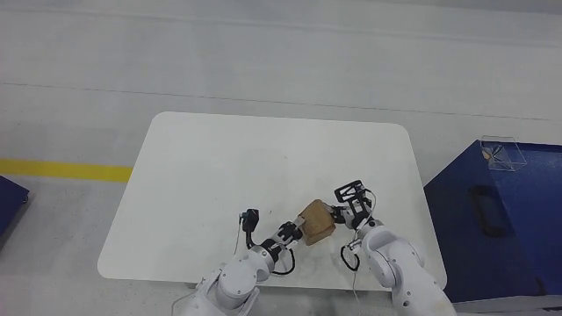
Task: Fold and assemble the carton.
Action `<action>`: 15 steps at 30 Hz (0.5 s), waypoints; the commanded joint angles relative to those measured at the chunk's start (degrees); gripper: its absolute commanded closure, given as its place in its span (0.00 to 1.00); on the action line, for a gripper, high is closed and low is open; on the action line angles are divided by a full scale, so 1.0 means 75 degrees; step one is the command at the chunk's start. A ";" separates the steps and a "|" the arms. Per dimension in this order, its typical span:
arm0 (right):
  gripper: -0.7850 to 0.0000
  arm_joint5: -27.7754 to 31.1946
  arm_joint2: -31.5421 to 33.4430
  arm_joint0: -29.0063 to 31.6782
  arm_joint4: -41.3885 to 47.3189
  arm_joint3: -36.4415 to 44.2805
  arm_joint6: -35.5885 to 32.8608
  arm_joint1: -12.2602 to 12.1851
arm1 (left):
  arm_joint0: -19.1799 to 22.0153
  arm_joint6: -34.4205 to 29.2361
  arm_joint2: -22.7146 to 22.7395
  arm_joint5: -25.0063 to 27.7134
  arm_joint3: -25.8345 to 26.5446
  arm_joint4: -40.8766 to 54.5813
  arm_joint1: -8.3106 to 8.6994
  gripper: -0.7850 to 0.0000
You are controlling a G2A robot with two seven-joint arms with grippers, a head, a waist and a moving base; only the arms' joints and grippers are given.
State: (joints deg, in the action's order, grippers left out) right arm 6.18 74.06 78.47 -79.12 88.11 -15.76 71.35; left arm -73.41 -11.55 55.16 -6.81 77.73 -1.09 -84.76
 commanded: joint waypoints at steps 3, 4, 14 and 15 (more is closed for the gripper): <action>0.00 -0.0086 -0.0081 -0.0021 -0.0163 -0.0076 0.0012 0.0012 | 0.0022 0.0083 -0.0068 -0.0018 -0.0052 -0.0080 -0.0019 0.68; 0.00 -0.0167 -0.0062 -0.0035 -0.0180 -0.0101 0.0025 0.0015 | 0.0020 0.0102 -0.0088 -0.0011 -0.0057 -0.0081 -0.0026 0.68; 0.00 -0.0394 0.0656 0.0100 0.0325 0.0217 -0.0250 -0.0040 | -0.0011 0.0303 -0.0033 0.0074 -0.0013 -0.0101 -0.0041 0.55; 0.00 -0.0288 0.0716 0.0156 0.0396 0.0311 -0.0310 -0.0051 | -0.0004 0.0296 -0.0025 0.0056 -0.0008 -0.0123 -0.0039 0.55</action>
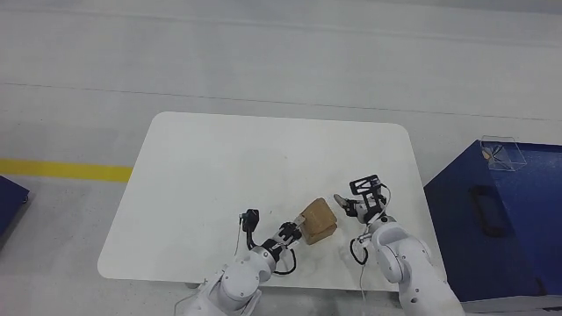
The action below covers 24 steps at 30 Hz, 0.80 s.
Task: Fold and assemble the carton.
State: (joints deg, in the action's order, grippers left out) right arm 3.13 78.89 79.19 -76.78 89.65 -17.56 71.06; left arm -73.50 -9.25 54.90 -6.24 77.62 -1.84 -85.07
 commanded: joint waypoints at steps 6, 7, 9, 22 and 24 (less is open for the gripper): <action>0.00 0.0486 0.0018 0.0323 0.0026 0.0474 -0.0250 -0.0038 | 0.0120 -0.0153 -0.0144 -0.0232 0.0007 -0.0210 -0.0023 0.53; 0.00 0.0475 0.0008 0.0343 0.0013 0.0516 -0.0260 -0.0038 | 0.0145 -0.0150 -0.0174 -0.0267 -0.0008 -0.0233 -0.0032 0.55; 0.00 0.0432 0.0004 0.0371 -0.0050 0.0567 -0.0262 -0.0039 | 0.0192 -0.0155 -0.0238 -0.0289 -0.0054 -0.0247 -0.0053 0.58; 0.00 0.0493 -0.0025 0.0130 -0.0137 0.0100 -0.0512 -0.0037 | 0.0282 -0.0066 -0.0283 -0.0266 -0.0214 -0.0230 -0.0115 0.61; 0.00 0.0505 -0.0097 0.0075 -0.0151 0.0036 -0.0530 -0.0027 | 0.0261 -0.0080 -0.0263 -0.0231 -0.0198 -0.0225 -0.0112 0.62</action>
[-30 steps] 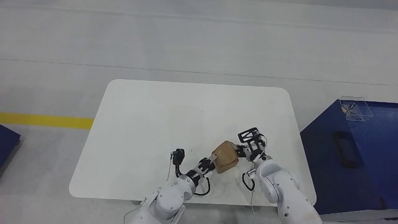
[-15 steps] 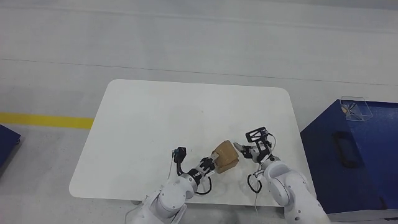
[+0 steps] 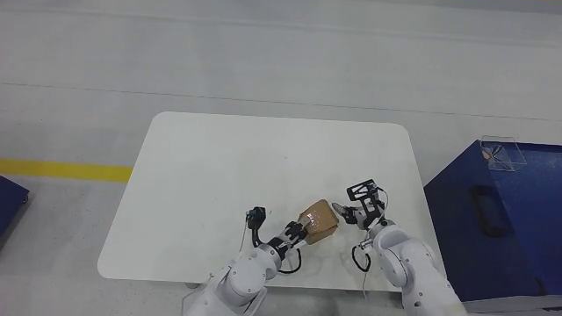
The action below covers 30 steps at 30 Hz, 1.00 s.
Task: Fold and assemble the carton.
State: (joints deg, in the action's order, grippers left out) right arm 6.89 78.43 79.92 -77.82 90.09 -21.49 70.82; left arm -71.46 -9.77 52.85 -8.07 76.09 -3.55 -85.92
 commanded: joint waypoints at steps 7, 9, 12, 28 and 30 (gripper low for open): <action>0.00 0.0109 -0.0220 -0.0012 -0.0095 0.0105 0.0063 0.0020 | -0.0048 -0.0090 0.0053 0.0023 -0.0009 0.0066 -0.0002 0.62; 0.00 0.0090 -0.0252 -0.0027 -0.0130 0.0089 0.0053 0.0024 | -0.0037 -0.0101 0.0053 0.0014 -0.0036 0.0085 -0.0009 0.63; 0.00 0.0074 -0.0302 -0.0075 -0.0147 0.0025 0.0048 0.0033 | -0.0017 -0.0113 0.0019 0.0026 -0.0089 0.0079 -0.0023 0.63; 0.00 -0.0096 -0.0164 -0.0270 0.0112 -0.0263 0.0203 0.0051 | 0.0136 -0.0085 -0.0053 -0.0088 -0.0351 0.0048 -0.0092 0.66; 0.00 -0.0045 -0.0103 -0.0194 0.0258 -0.0100 0.0359 0.0048 | 0.0129 -0.0086 -0.0041 -0.0068 -0.0348 0.0044 -0.0093 0.65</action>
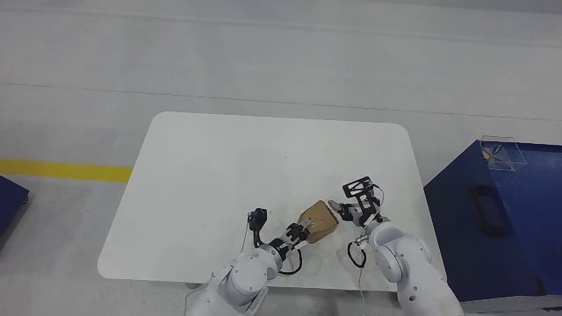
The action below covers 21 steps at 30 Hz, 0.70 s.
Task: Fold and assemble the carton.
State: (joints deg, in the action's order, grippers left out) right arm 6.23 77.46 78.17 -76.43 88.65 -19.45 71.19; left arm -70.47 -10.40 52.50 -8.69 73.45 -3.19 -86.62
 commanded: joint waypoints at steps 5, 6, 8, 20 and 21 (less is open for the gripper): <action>0.00 0.0231 0.0083 0.0277 0.0089 0.0398 0.0234 -0.0025 | -0.0020 -0.0017 0.0035 0.0021 0.0012 -0.0031 0.0000 0.65; 0.00 0.0286 0.0063 0.0289 0.0091 0.0425 0.0253 -0.0026 | -0.0026 -0.0029 0.0041 0.0030 0.0014 -0.0033 0.0001 0.66; 0.00 0.0448 0.0007 0.0308 0.0044 0.0415 0.0227 -0.0032 | -0.0032 -0.0031 0.0053 0.0033 0.0017 -0.0049 0.0002 0.65; 0.00 0.0215 -0.0179 -0.0086 -0.0011 -0.0146 -0.0418 0.0007 | -0.0181 0.0006 0.0133 0.0180 0.0202 -0.0126 0.0018 0.65; 0.00 0.0223 -0.0178 -0.0082 0.0020 -0.0136 -0.0400 0.0009 | -0.0210 0.0006 0.0148 0.0224 0.0219 -0.0132 0.0024 0.64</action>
State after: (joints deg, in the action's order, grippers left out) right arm 7.84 76.11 77.53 -76.52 87.55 -22.61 71.25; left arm -71.83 -10.39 53.49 -7.42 74.94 -4.12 -86.49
